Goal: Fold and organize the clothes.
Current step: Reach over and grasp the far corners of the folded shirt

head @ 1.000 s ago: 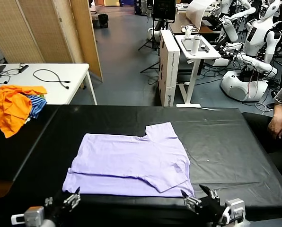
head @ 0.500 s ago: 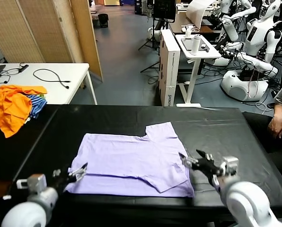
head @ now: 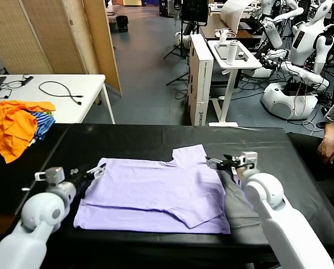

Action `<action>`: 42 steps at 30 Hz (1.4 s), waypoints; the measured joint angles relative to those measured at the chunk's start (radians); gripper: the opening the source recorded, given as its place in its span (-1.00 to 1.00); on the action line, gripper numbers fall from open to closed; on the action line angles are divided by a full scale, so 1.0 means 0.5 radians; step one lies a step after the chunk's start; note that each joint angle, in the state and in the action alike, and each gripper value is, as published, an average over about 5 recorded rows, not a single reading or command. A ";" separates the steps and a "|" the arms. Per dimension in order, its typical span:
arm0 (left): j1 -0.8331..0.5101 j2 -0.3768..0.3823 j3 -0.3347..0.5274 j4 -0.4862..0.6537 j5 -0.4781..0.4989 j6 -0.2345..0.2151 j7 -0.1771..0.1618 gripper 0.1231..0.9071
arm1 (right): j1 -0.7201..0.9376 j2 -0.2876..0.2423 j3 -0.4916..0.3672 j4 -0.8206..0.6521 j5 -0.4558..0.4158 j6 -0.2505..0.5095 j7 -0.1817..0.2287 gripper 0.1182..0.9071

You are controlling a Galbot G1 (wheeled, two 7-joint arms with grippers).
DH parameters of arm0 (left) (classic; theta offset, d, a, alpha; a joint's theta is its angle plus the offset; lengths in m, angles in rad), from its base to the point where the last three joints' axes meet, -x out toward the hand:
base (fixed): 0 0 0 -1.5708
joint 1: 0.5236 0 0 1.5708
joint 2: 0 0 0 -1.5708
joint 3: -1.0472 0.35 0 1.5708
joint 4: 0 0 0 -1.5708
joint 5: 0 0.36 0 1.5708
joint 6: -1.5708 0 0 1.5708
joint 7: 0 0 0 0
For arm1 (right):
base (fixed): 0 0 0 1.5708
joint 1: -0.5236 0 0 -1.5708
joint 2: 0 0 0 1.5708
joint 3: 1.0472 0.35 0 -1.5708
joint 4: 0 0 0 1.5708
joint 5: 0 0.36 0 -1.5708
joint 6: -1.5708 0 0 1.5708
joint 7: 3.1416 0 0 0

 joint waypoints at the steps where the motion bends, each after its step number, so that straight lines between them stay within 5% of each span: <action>1: -0.036 -0.001 0.028 0.035 0.001 0.001 0.001 1.00 | 0.014 0.006 -0.007 -0.022 -0.002 0.000 0.000 1.00; 17: -0.399 -0.044 0.284 0.416 0.049 0.004 0.018 0.95 | 0.114 0.069 -0.084 -0.204 -0.067 0.000 -0.016 0.97; 20: -0.412 -0.053 0.292 0.441 0.050 0.008 0.018 0.75 | 0.119 0.070 -0.096 -0.215 -0.071 0.000 -0.016 0.79; 31: -0.404 -0.078 0.281 0.498 0.028 0.020 0.026 -0.56 | 0.115 0.063 -0.156 -0.244 -0.100 0.000 -0.053 0.28; 35: -0.396 -0.078 0.281 0.496 0.030 0.021 0.042 -0.76 | 0.115 0.066 -0.159 -0.258 -0.110 0.002 -0.065 -0.01; 42: -0.386 -0.076 0.283 0.491 0.041 0.024 0.068 -0.86 | 0.110 0.068 -0.155 -0.262 -0.111 0.001 -0.077 -0.89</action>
